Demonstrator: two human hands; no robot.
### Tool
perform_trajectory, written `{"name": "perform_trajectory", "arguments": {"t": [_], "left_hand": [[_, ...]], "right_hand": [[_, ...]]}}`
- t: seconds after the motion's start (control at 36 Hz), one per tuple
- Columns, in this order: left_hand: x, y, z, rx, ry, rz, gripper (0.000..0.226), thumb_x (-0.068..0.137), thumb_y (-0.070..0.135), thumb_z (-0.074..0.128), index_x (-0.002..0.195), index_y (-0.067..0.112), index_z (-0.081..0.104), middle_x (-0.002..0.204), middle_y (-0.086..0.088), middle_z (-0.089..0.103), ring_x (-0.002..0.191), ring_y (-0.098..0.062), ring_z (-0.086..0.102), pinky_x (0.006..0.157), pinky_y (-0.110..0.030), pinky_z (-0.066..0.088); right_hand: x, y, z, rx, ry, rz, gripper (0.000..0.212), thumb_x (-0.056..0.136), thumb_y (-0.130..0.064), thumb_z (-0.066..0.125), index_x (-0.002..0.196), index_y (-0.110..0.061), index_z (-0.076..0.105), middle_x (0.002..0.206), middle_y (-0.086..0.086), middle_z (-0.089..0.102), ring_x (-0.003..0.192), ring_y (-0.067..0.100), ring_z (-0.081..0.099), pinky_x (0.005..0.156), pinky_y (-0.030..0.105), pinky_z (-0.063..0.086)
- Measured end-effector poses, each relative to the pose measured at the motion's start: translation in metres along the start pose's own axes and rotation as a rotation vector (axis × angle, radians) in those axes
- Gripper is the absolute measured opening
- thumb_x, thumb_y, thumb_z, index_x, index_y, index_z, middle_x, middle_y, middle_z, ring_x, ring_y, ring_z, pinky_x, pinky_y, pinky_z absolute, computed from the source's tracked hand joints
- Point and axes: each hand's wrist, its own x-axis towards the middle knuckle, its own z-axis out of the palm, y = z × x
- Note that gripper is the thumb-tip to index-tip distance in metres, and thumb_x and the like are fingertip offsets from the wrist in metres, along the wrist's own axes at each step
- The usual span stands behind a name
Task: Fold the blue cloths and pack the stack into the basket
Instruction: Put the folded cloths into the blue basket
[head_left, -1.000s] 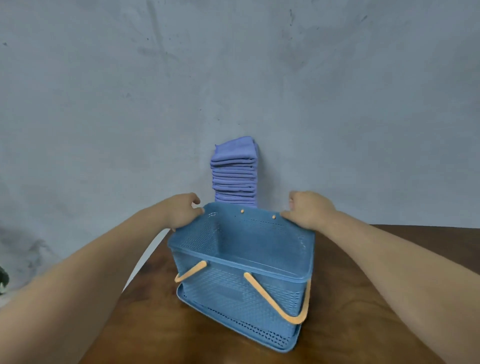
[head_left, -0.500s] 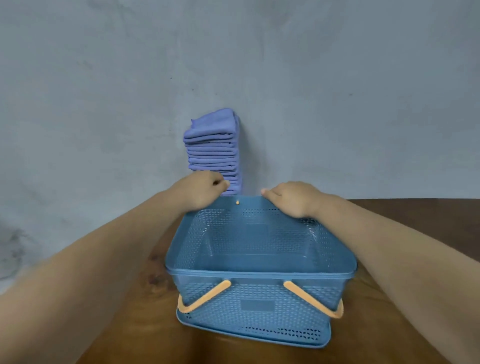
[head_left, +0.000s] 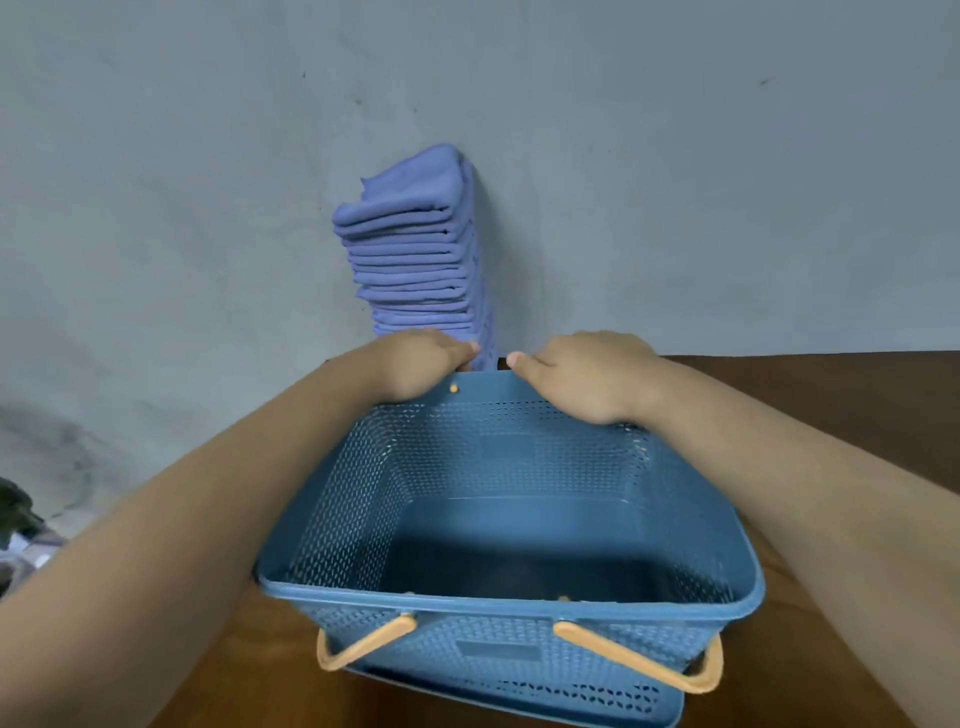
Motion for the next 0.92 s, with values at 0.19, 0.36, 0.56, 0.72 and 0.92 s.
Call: {"name": "perform_trajectory", "arguments": {"t": [0.19,0.36,0.56,0.72,0.92], "left_hand": [[-0.005,0.008,0.0,0.054,0.008,0.04,0.044,0.113,0.035,0.03,0.106,0.012,0.066,0.125,-0.01,0.067,0.113,-0.029,0.058,0.105,-0.042,0.043],[0.006,-0.005,-0.002,-0.124,0.149,0.037,0.034,0.105,0.043,0.048,0.089,0.022,0.07,0.105,0.001,0.074,0.105,-0.024,0.066,0.092,-0.037,0.051],[0.007,-0.037,-0.063,-0.385,0.385,0.171,0.023,0.103,0.035,0.06,0.089,0.024,0.073,0.081,0.011,0.078,0.076,-0.011,0.074,0.076,-0.039,0.06],[0.012,-0.047,-0.135,-0.278,0.716,0.304,0.018,0.104,0.033,0.058,0.094,0.027,0.072,0.086,0.006,0.073,0.082,-0.014,0.068,0.078,-0.034,0.053],[0.07,-0.051,-0.158,-0.102,0.477,0.015,0.033,0.104,0.06,0.047,0.118,0.036,0.065,0.137,0.0,0.063,0.116,-0.025,0.059,0.09,-0.037,0.04]], "right_hand": [[-0.014,-0.006,-0.006,0.037,-0.028,0.07,0.066,0.106,-0.069,0.018,0.081,-0.026,0.061,0.086,-0.004,0.061,0.098,0.029,0.062,0.082,0.039,0.046],[0.008,-0.001,-0.026,0.172,-0.249,0.162,0.062,0.104,-0.07,0.036,0.081,-0.022,0.067,0.093,-0.002,0.07,0.09,0.02,0.066,0.087,0.033,0.049],[0.071,-0.001,-0.071,0.592,-0.155,0.293,0.05,0.111,-0.049,0.04,0.115,-0.01,0.071,0.096,0.002,0.082,0.09,0.024,0.08,0.071,0.033,0.057],[0.127,0.002,-0.089,0.94,-0.064,0.378,0.057,0.107,-0.057,0.044,0.131,-0.01,0.066,0.109,0.004,0.081,0.095,0.024,0.08,0.083,0.042,0.065],[0.176,-0.01,-0.095,1.308,-0.198,0.459,0.116,0.08,-0.092,0.05,0.15,-0.001,0.047,0.133,0.018,0.068,0.111,0.036,0.073,0.082,0.048,0.064]]}}
